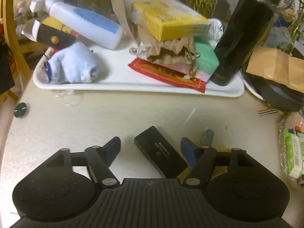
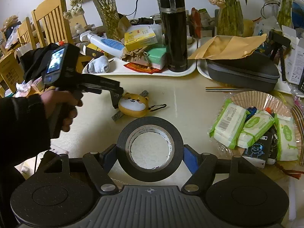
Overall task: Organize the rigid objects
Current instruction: 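Grasp the black rectangular case with the left tool, then carry the black case with the left tool while the right tool carries the tape roll to the box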
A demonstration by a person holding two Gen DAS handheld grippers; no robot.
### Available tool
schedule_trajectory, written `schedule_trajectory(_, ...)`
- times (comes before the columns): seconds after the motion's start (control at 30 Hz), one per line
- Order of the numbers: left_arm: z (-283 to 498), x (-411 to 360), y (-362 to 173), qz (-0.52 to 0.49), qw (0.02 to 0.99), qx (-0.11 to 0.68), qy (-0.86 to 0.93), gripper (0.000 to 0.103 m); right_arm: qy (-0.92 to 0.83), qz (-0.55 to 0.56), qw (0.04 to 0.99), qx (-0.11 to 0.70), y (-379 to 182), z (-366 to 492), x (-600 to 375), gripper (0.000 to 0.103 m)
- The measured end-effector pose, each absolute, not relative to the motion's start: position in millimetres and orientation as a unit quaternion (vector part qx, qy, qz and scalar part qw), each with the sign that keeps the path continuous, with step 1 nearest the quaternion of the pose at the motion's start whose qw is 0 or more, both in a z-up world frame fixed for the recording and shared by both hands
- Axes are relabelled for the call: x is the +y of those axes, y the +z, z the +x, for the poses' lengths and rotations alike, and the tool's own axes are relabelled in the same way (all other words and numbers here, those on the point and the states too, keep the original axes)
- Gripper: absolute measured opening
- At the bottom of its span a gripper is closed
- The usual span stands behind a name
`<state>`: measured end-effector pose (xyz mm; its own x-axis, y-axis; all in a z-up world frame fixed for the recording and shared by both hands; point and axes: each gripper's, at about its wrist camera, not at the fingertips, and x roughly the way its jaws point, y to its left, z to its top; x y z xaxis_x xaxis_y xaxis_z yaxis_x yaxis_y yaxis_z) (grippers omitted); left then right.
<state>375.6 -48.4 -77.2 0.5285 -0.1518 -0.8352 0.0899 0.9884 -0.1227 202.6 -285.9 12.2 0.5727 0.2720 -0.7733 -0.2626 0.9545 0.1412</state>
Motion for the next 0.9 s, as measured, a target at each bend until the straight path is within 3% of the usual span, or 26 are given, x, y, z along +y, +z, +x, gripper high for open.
schedule_trajectory(0.27, 375.8, -58.9, -82.8, 0.000, 0.868, 0.491, -0.068, 0.055, 0.150, 0.009, 0.887, 0.437, 12.4, 202.8, -287.4, 0.075)
schedule_trajectory(0.33, 374.5, -60.2, -82.8, 0.014, 0.869, 0.490, -0.064, 0.045, 0.150, 0.009, 0.887, 0.437, 12.9, 202.6, -287.1, 0.075)
schedule_trajectory(0.5, 371.3, -56.7, -82.0, 0.031, 0.870, 0.489, -0.062, 0.032, 0.149, 0.009, 0.886, 0.438, 12.6, 202.6, -287.1, 0.075)
schedule_trajectory(0.9, 347.7, -45.3, -72.3, 0.044, 0.872, 0.480, -0.081, 0.031, 0.144, 0.009, 0.883, 0.447, 7.8, 205.2, -286.3, 0.075)
